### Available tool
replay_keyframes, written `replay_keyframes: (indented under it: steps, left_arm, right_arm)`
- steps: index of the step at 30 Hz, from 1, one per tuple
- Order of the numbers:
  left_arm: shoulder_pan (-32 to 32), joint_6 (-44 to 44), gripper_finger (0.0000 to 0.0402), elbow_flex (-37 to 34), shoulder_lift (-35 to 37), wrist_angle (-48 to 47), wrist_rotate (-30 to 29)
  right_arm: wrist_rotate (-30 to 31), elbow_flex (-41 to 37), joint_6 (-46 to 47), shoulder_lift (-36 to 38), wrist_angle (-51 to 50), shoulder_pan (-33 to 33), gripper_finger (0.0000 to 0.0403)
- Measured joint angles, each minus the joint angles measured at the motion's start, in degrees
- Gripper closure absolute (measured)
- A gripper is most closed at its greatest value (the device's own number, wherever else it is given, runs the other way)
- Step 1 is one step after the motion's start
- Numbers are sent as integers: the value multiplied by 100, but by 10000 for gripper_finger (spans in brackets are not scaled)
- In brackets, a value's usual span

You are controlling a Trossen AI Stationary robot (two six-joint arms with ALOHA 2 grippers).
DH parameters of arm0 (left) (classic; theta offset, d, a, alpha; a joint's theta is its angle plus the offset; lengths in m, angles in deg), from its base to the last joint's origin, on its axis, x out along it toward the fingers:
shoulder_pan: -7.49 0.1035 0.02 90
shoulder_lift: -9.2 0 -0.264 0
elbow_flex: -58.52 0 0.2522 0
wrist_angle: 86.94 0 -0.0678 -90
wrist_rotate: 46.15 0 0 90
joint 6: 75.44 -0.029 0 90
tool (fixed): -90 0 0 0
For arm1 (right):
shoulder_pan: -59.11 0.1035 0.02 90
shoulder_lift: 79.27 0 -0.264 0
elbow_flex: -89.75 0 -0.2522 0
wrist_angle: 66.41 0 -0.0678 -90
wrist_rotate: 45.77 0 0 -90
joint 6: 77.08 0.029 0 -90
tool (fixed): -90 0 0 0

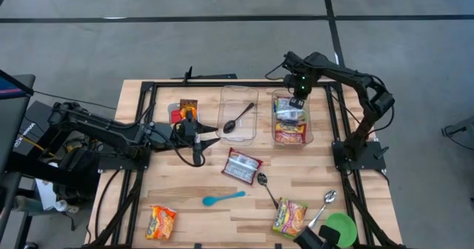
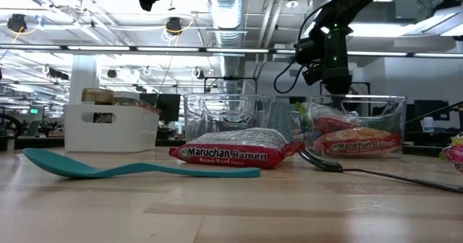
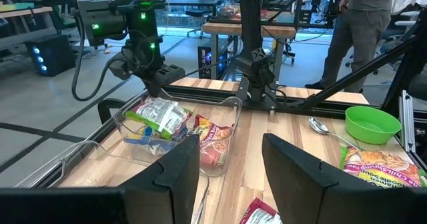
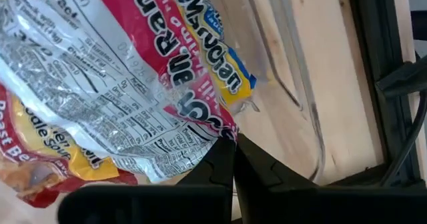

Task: Pick & Place Food Item
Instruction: Put the left green noodle pack into the right transparent bin, then put the orange noodle pack into the right transparent bin

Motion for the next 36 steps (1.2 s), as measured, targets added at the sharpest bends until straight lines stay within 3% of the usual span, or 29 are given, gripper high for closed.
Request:
replay_keyframes:
  steps: [7,14,19,23,32,36]
  left_arm:
    - [0,0,243,0,0,0,0]
    - [0,1,243,0,-1,1,0]
    - [0,0,243,0,0,0,0]
    - [0,0,243,0,-2,0,0]
    - [0,2,243,0,-1,2,0]
    - [0,2,243,0,0,2,0]
  right_arm:
    - [-1,0,17,0,117,-30,395]
    - [46,0,162,0,218,-30,327]
    - [573,16,163,0,111,-30,299]
    - [906,228,162,0,-11,-28,296]
    - [899,1231,450,0,-649,47,299]
    - [417,1700,961,4,-1065,116,317]
